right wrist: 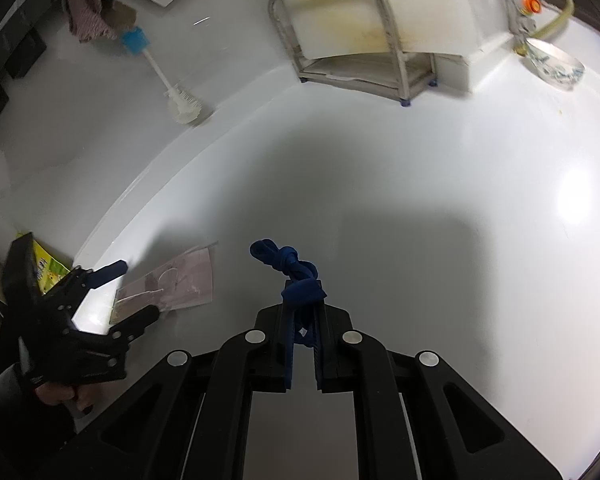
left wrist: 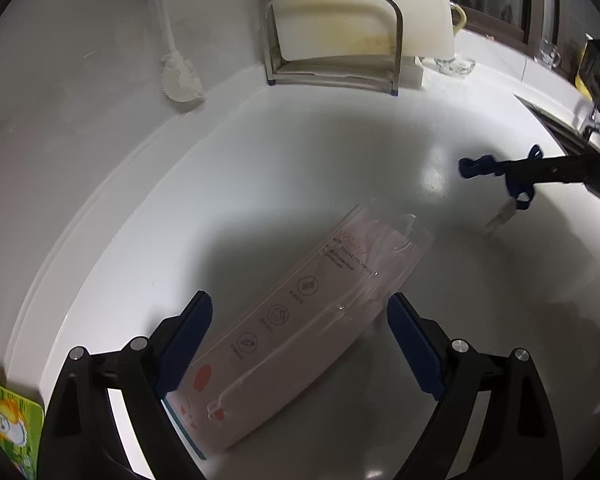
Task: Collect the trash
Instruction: 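Grasp the pink toothbrush package with the left tool while the right tool holds the clip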
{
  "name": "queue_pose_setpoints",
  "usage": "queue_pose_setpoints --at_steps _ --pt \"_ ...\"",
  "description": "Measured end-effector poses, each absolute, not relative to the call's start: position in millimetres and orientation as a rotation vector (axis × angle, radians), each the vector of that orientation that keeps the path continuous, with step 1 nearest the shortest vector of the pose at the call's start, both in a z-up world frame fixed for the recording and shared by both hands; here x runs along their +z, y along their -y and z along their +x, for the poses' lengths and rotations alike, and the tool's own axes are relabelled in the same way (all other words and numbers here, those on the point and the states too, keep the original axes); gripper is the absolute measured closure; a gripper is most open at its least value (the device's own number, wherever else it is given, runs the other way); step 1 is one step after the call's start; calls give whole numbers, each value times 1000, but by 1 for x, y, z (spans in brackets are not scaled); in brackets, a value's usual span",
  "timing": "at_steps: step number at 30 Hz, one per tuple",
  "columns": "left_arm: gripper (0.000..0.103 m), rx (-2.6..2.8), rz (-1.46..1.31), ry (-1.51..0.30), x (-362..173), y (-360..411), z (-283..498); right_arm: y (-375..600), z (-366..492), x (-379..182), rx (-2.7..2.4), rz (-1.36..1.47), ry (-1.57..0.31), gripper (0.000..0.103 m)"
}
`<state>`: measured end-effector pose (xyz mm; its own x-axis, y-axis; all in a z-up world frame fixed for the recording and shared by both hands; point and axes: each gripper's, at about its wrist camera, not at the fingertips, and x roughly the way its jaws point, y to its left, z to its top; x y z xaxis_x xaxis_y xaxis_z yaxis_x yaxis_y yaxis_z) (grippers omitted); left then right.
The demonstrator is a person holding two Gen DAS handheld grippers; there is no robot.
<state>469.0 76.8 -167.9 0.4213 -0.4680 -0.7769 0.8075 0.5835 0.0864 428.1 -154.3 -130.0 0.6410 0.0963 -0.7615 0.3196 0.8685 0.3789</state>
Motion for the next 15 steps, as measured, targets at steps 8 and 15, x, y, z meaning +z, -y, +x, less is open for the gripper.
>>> queue_pose_setpoints --at_steps 8,15 --pt "16 -896 551 -812 -176 -73 476 155 422 -127 -124 537 -869 95" --pt "22 -908 537 -810 -176 -71 477 154 422 -123 -111 532 -861 95"
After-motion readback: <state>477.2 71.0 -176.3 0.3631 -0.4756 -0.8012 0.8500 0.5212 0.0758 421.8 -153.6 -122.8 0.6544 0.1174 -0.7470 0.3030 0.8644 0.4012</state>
